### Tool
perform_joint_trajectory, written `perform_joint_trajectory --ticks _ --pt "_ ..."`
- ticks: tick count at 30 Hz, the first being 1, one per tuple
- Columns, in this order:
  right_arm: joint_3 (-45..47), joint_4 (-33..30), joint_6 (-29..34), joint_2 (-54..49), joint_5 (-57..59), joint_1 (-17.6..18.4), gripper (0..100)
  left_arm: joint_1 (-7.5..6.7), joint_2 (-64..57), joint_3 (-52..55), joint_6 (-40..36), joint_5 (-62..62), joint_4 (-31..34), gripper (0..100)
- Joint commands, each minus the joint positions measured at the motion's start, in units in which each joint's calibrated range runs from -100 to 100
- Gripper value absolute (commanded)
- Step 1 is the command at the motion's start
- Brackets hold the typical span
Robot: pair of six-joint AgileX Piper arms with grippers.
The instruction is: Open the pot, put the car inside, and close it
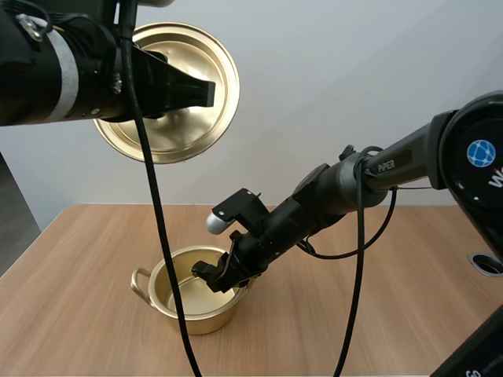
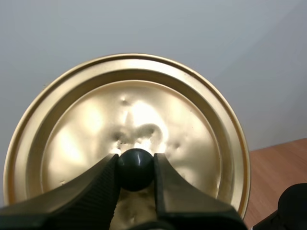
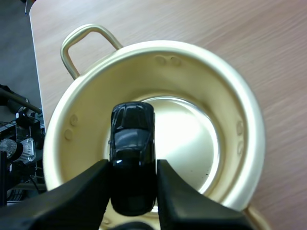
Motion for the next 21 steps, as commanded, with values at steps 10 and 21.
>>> perform_joint_trajectory --ticks 10,21 --pt "-0.1 -5.9 7.2 -9.3 -10.8 -1.1 0 0.01 0.6 1.5 1.8 -0.1 -0.4 0" --pt "0.1 -22.1 27.1 -27.6 -24.0 -12.8 0 -0.14 15.7 18.6 12.6 7.8 -1.2 0"
